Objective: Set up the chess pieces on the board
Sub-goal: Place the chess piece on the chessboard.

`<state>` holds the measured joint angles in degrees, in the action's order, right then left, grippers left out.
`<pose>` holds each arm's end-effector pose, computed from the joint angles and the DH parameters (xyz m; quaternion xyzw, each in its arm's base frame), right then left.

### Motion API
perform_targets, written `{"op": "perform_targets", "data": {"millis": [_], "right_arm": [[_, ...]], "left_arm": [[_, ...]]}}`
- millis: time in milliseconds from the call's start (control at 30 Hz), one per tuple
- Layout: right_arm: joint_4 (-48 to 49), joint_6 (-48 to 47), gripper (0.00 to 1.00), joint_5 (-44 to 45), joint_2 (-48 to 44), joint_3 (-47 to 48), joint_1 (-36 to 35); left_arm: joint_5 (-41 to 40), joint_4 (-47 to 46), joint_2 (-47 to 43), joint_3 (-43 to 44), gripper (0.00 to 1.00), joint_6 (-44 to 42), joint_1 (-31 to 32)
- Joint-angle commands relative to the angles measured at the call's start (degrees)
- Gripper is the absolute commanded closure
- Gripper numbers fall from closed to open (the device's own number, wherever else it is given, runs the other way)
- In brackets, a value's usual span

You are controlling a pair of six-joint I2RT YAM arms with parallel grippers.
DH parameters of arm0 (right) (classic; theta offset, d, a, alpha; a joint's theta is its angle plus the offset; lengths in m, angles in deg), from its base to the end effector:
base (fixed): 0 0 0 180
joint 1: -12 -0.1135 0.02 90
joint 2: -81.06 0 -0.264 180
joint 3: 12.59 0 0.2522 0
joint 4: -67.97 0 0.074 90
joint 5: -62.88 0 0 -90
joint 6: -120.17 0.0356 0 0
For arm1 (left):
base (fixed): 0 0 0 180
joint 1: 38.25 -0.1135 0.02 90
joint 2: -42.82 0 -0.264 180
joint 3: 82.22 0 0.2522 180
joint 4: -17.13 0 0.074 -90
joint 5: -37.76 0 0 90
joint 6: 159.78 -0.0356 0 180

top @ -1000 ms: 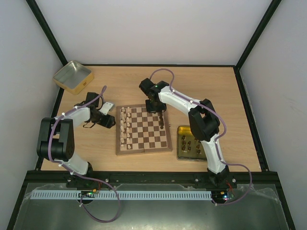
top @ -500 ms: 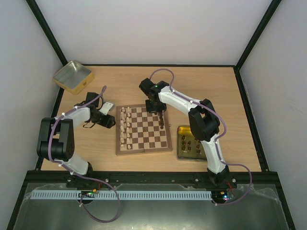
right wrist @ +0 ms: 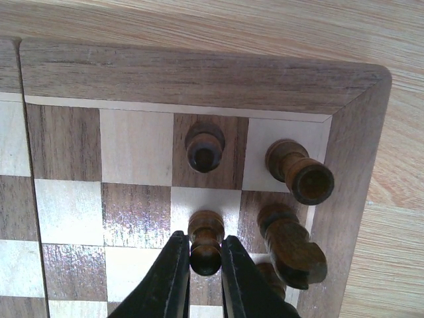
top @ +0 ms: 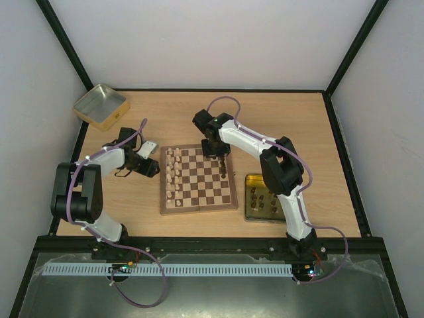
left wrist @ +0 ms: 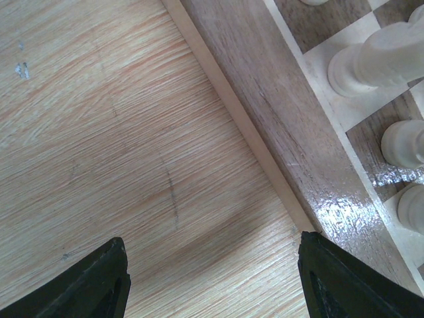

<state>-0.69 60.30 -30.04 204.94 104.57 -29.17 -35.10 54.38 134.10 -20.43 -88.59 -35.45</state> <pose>0.3340 0.2945 0.1972 -0.0986 0.9866 0.0947 0.0886 0.2872 -0.0246 0.1540 0.2111 0.9457 -0.1168 0.2177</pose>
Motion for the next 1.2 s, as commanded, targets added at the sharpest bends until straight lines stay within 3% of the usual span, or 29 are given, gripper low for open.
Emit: {"op": "perform_targets", "data": {"millis": [0, 300, 533, 1167], "right_arm": [[-1.3, -0.6, 0.89, -0.3, 0.0, -0.6, -0.3], [-1.3, -0.6, 0.89, -0.4, -0.4, -0.6, -0.3], [-1.5, -0.4, 0.81, 0.6, -1.0, -0.4, -0.3], [-3.0, 0.0, 0.8, 0.3, -6.4, 1.3, -0.3]], "left_arm": [[0.9, 0.9, -0.8, -0.4, 0.3, -0.1, -0.3], [0.9, 0.8, -0.8, -0.4, 0.3, -0.1, -0.4], [0.9, 0.8, -0.9, -0.4, 0.3, 0.0, -0.4], [0.8, 0.9, -0.6, -0.5, 0.31, -0.1, -0.4]]}}
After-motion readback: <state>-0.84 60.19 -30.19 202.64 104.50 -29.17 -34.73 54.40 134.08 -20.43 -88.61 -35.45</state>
